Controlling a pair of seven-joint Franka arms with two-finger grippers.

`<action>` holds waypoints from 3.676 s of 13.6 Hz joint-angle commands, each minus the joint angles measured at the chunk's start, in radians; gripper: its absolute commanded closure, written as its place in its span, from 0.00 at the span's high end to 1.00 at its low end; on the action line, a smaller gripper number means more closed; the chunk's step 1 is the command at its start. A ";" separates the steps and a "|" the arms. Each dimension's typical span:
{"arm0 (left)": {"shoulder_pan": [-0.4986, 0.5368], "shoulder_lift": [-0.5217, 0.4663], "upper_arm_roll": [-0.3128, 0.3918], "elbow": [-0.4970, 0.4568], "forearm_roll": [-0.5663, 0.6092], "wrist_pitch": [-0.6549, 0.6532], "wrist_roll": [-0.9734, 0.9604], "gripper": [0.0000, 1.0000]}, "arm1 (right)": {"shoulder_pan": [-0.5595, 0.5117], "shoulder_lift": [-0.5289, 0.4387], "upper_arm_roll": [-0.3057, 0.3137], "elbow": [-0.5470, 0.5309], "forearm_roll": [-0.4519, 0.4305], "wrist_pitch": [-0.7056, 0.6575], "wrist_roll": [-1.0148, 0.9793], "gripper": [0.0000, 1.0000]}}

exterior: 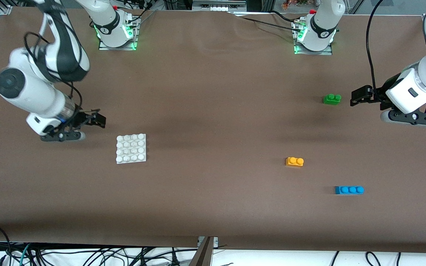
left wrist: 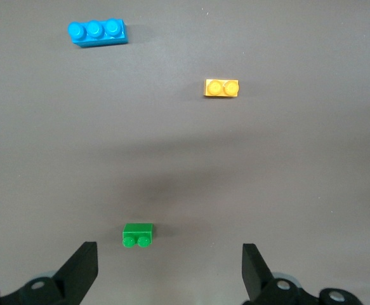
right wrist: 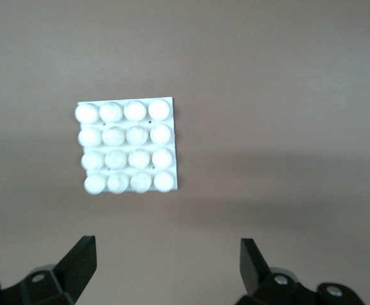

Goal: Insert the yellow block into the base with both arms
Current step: 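Lower the right gripper onto the edge of the white base plate, then grip the white base plate and slide it toward the table center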

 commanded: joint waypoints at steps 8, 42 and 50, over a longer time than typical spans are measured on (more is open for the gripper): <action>-0.001 0.001 0.002 0.016 0.020 -0.016 0.006 1.00 | -0.002 0.260 0.012 -0.008 -0.009 0.340 0.018 1.00; -0.001 -0.001 0.002 0.017 0.018 -0.017 0.006 1.00 | 0.194 0.381 0.021 0.026 -0.020 0.510 0.300 0.62; -0.001 -0.001 0.002 0.017 0.018 -0.017 0.006 1.00 | 0.448 0.528 -0.054 0.213 -0.020 0.544 0.495 0.62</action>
